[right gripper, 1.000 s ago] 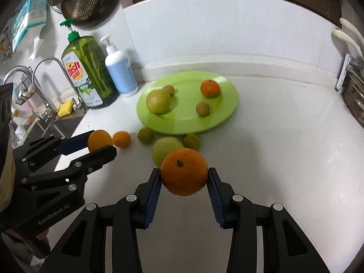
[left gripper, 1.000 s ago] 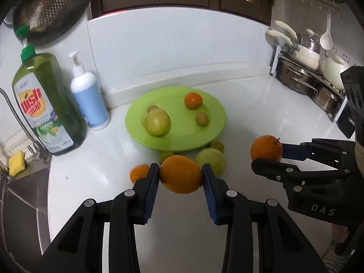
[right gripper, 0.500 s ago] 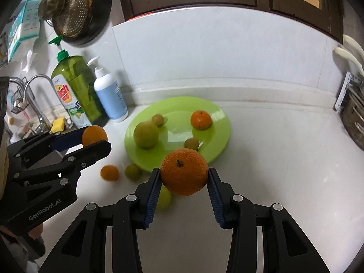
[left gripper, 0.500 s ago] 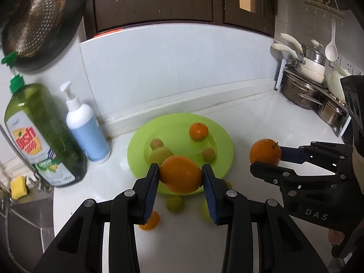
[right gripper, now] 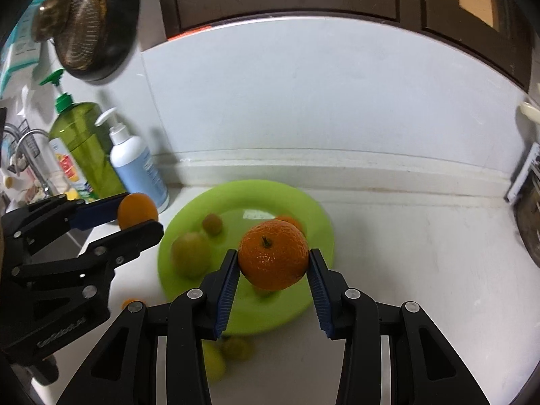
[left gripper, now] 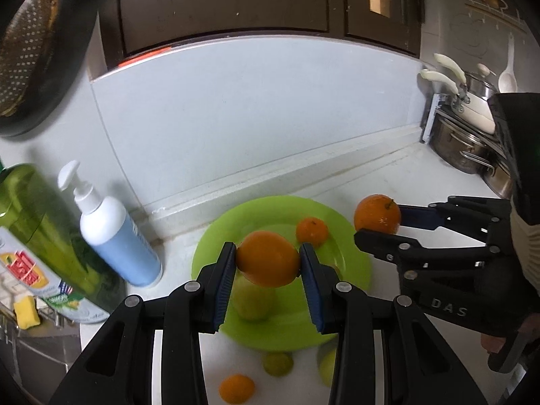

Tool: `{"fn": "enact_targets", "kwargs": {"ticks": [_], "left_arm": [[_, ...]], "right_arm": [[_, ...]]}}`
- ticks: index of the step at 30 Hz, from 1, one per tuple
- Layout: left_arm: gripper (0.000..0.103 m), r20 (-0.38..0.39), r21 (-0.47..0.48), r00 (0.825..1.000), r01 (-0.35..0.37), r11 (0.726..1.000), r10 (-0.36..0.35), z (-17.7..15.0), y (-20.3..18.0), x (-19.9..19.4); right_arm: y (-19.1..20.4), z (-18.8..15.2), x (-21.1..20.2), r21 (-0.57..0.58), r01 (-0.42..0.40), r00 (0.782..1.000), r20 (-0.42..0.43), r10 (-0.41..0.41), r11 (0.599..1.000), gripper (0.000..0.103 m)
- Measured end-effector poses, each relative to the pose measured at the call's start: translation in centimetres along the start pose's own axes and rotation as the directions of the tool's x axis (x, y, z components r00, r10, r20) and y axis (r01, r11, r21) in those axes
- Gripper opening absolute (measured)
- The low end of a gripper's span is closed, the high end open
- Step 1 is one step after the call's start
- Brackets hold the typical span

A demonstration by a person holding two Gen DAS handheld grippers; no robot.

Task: Organize fruits
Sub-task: 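Carry both held oranges over the green plate and lower them onto it, then open both grippers to release the oranges on the plate and withdraw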

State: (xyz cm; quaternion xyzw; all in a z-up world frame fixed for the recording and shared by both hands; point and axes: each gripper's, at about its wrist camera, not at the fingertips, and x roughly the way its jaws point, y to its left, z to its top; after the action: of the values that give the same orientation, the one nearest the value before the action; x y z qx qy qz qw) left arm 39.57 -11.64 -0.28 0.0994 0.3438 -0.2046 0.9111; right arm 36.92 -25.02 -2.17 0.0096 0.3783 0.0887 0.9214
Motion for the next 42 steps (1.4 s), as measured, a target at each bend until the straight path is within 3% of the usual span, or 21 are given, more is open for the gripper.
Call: {"fn": "enact_targets", "kwargs": {"ticks": [11,19,28,42], "left_arm": [[0.038,-0.073,-0.017,0.997,-0.027,0.999,0.025,2.0,2.6,5.3],[0.038,-0.117,-0.026,0.993,-0.001,1.0,-0.002,1.8,4.4,7.9],[0.038,-0.163,-0.047,0.986,0.012,0.999,-0.02,1.6,4.9,10.3],[0.038,-0.163,-0.048,0.986,0.011,0.999,-0.019,2.0,4.6,11.1]], "right_arm": [[0.2,2.7,5.7,-0.036,-0.006,0.999,-0.041,0.005,0.999,0.042],[0.5,3.8,9.0,-0.049,-0.028,0.997,-0.079,0.024,0.998,0.042],[-0.4,4.2,10.9,-0.065,-0.023,0.994,-0.111,0.015,0.998,0.042],[-0.1,4.1,12.4,-0.079,-0.018,0.991,-0.136,0.007,0.997,0.042]]}}
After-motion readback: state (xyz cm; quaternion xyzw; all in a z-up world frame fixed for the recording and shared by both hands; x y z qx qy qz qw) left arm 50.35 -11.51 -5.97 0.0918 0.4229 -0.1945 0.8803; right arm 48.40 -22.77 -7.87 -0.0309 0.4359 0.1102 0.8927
